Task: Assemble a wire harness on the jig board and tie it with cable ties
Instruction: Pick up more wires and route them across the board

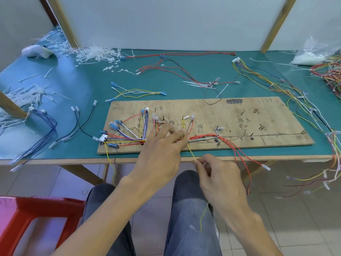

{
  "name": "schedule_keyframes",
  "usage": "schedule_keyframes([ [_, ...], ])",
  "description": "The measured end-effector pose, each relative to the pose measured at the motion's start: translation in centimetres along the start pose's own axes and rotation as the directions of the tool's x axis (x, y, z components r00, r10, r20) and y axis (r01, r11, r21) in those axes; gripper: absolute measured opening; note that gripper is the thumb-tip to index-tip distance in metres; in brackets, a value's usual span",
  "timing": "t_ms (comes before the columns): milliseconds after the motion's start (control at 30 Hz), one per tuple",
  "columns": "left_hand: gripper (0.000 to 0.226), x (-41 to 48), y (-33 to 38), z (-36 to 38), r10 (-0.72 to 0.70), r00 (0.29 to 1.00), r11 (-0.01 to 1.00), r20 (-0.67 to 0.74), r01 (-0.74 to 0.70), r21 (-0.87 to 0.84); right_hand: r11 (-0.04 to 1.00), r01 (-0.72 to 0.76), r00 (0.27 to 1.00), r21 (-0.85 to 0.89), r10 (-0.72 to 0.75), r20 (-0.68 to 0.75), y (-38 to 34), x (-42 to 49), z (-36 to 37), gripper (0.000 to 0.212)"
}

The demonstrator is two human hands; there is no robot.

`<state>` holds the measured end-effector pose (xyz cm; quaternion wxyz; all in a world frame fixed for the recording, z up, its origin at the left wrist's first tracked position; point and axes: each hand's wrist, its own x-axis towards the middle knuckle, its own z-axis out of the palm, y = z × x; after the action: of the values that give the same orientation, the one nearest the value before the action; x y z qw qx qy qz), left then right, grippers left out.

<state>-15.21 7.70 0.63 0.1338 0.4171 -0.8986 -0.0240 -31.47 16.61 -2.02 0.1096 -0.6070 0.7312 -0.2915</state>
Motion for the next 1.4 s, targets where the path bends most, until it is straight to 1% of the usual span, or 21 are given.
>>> schedule_keyframes([
  [100, 0.053, -0.1, 0.1, 0.4, -0.02, 0.999, 0.999, 0.031, 0.019, 0.029, 0.996, -0.021, 0.999, -0.092, 0.024, 0.035, 1.7, 1.6, -3.1, 0.019],
  [200, 0.058, -0.1, 0.3, 0.7, -0.056, 0.998, 0.998, 0.037, 0.055, 0.033, 0.992, 0.056, 0.998, -0.11, -0.06, -0.037, 3.2, 4.8, -6.5, 0.012],
  [267, 0.06, -0.2, 0.5, 0.8, -0.066, 0.997, 0.996, 0.029, 0.064, 0.056, 0.984, 0.119, 0.993, -0.132, -0.121, -0.006, 3.7, 7.3, -7.6, 0.013],
  [367, 0.063, -0.5, 0.7, 1.1, -0.074, 0.997, 0.994, 0.026, 0.072, 0.081, 0.967, 0.153, 0.987, -0.206, -0.139, 0.079, 4.0, 9.7, -7.3, 0.017],
  [500, 0.067, -0.9, 0.9, 1.4, -0.072, 0.997, 0.987, 0.036, 0.066, 0.148, 0.976, 0.103, 0.992, -0.193, -0.087, 0.089, 4.5, 9.5, -6.1, 0.016],
  [567, 0.066, -0.8, 0.9, 1.4, -0.07, 0.997, 0.985, 0.039, 0.063, 0.164, 0.973, 0.121, 0.991, -0.198, -0.107, 0.081, 4.5, 8.4, -6.0, 0.015],
  [633, 0.064, -0.7, 0.8, 1.4, -0.068, 0.997, 0.982, 0.043, 0.06, 0.178, 0.941, 0.179, 0.98, -0.286, -0.145, 0.135, 4.3, 7.0, -6.3, 0.017],
  [700, 0.063, -0.6, 0.9, 1.3, -0.065, 0.997, 0.981, 0.05, 0.055, 0.185, 0.888, 0.245, 0.957, -0.389, -0.157, 0.244, 4.2, 5.6, -6.8, 0.02],
  [800, 0.063, -0.7, 0.9, 1.2, -0.07, 0.996, 0.981, 0.061, 0.057, 0.185, 0.831, 0.259, 0.946, -0.493, -0.113, 0.305, 4.1, 3.1, -7.1, 0.01],
  [867, 0.063, -0.7, 1.0, 1.3, -0.076, 0.995, 0.981, 0.066, 0.063, 0.184, 0.853, 0.23, 0.946, -0.469, -0.081, 0.315, 4.1, 1.1, -6.7, 0.016],
  [933, 0.064, -0.8, 1.0, 1.4, -0.082, 0.994, 0.981, 0.068, 0.069, 0.18, 0.965, 0.036, 0.962, -0.262, 0.037, 0.269, 3.7, -1.0, -6.4, 0.018],
  [967, 0.064, -0.8, 1.1, 1.4, -0.084, 0.994, 0.981, 0.069, 0.07, 0.18, 0.991, -0.049, 0.966, -0.124, 0.079, 0.247, 3.6, -2.0, -6.1, 0.019],
  [1000, 0.064, -0.8, 1.1, 1.3, -0.085, 0.994, 0.981, 0.07, 0.071, 0.18, 0.994, -0.086, 0.963, -0.063, 0.099, 0.249, 3.2, -2.9, -5.8, 0.025],
  [1100, 0.064, -0.8, 1.2, 1.1, -0.091, 0.993, 0.98, 0.076, 0.076, 0.183, 0.982, -0.091, 0.893, -0.163, 0.153, 0.424, 3.5, -5.2, -4.7, 0.028],
  [1200, 0.065, -0.7, 1.2, 1.1, -0.091, 0.992, 0.98, 0.087, 0.074, 0.183, 0.923, -0.062, 0.787, -0.38, 0.279, 0.55, 3.5, -5.8, -6.0, 0.036],
  [1233, 0.064, -0.6, 1.2, 1.1, -0.091, 0.992, 0.98, 0.086, 0.074, 0.183, 0.914, -0.055, 0.81, -0.402, 0.276, 0.517, 3.5, -5.5, -6.7, 0.034],
  [1267, 0.064, -0.6, 1.2, 1.0, -0.092, 0.992, 0.98, 0.085, 0.075, 0.184, 0.918, -0.058, 0.875, -0.392, 0.236, 0.423, 3.2, -4.9, -7.4, 0.035],
  [1300, 0.064, -0.6, 1.2, 1.0, -0.094, 0.992, 0.979, 0.086, 0.076, 0.188, 0.941, -0.061, 0.945, -0.334, 0.162, 0.284, 2.7, -4.2, -7.8, 0.036],
  [1333, 0.063, -0.6, 1.2, 1.0, -0.095, 0.992, 0.979, 0.087, 0.077, 0.191, 0.969, -0.049, 0.987, -0.24, 0.083, 0.134, 2.1, -3.1, -7.8, 0.034],
  [1367, 0.063, -0.7, 1.3, 0.9, -0.095, 0.992, 0.978, 0.088, 0.076, 0.193, 0.986, -0.006, 1.0, -0.167, 0.007, 0.007, 1.6, -1.7, -7.4, 0.027],
  [1400, 0.063, -0.7, 1.4, 0.9, -0.095, 0.992, 0.978, 0.086, 0.077, 0.192, 0.987, 0.042, 0.996, -0.155, -0.054, -0.07, 1.0, -0.2, -6.7, 0.023],
])
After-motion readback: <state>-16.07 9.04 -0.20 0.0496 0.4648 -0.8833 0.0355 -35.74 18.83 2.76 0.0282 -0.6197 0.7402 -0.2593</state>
